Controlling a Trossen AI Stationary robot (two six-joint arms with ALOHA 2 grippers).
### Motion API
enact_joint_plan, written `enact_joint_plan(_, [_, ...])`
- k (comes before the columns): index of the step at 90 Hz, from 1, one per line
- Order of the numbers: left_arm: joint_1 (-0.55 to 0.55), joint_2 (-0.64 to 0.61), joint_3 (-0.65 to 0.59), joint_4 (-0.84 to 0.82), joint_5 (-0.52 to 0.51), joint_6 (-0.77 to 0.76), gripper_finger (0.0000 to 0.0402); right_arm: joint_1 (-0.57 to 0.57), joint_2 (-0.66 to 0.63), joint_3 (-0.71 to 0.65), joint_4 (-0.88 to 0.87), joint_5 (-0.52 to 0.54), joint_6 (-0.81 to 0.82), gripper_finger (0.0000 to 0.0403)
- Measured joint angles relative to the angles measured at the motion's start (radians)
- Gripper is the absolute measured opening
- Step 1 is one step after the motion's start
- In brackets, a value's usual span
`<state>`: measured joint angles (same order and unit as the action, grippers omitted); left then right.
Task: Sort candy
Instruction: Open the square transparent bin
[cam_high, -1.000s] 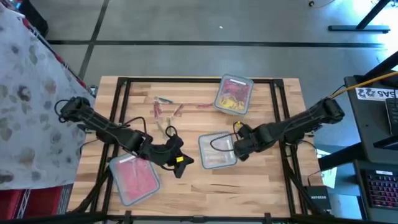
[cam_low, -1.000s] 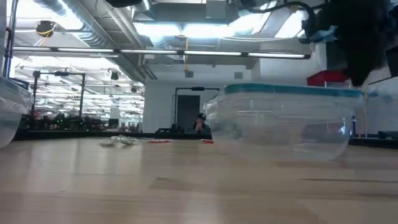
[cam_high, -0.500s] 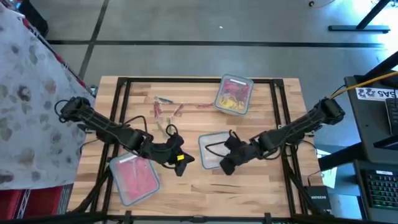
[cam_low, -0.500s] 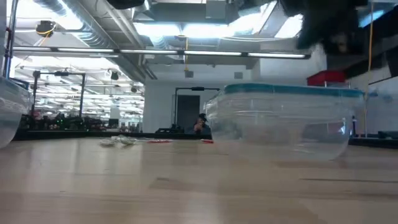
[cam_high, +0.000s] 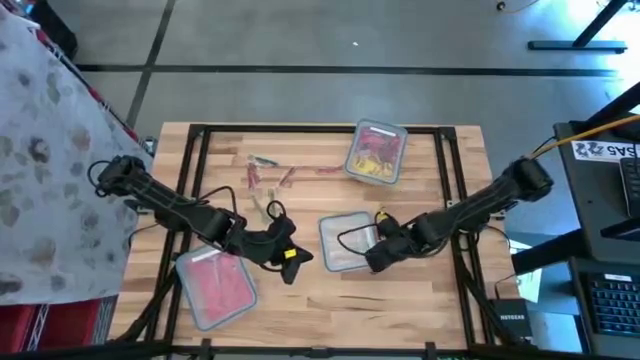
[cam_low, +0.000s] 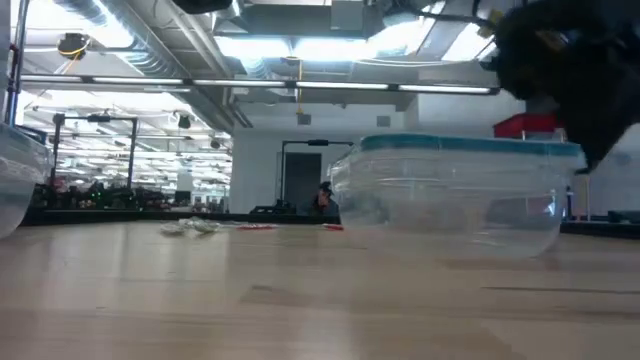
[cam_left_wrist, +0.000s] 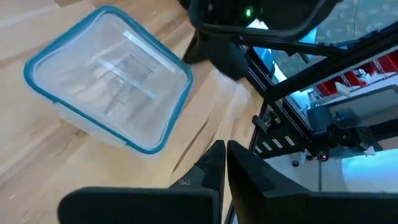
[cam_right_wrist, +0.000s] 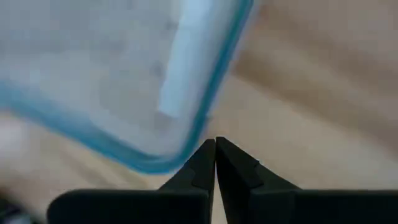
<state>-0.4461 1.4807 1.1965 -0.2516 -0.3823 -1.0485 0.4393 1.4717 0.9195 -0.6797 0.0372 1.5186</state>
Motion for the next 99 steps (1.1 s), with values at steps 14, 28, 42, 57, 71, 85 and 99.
enact_joint_plan(14, [0.001, 0.000, 0.000, 0.000, 0.000, 0.000, 0.0000, 0.000, 0.019, 0.001, 0.359, -0.004, -0.134, 0.0000])
enact_joint_plan(28, [0.002, 0.000, 0.000, 0.000, -0.012, 0.003, 0.0000, 0.013, 0.010, 0.018, 0.417, -0.002, -0.261, 0.0000])
enact_joint_plan(42, [0.010, 0.000, 0.000, -0.003, -0.029, 0.003, 0.0000, 0.060, 0.008, 0.021, 0.355, 0.043, -0.310, 0.0003])
enact_joint_plan(57, [0.045, 0.038, 0.000, -0.001, -0.031, 0.051, 0.0000, 0.091, 0.029, -0.011, 0.266, 0.051, -0.320, 0.0043])
enact_joint_plan(71, [0.097, 0.133, 0.000, -0.001, 0.005, 0.061, 0.0000, 0.092, 0.032, -0.136, 0.462, 0.023, -0.385, 0.0107])
enact_joint_plan(85, [0.140, 0.230, 0.000, 0.014, 0.089, 0.004, 0.0000, 0.091, 0.032, -0.292, 0.879, 0.047, -0.523, 0.0153])
enact_joint_plan(99, [0.147, 0.295, 0.000, 0.015, 0.140, -0.044, 0.0000, 0.090, 0.039, -0.382, 1.032, 0.162, -0.613, 0.0165])
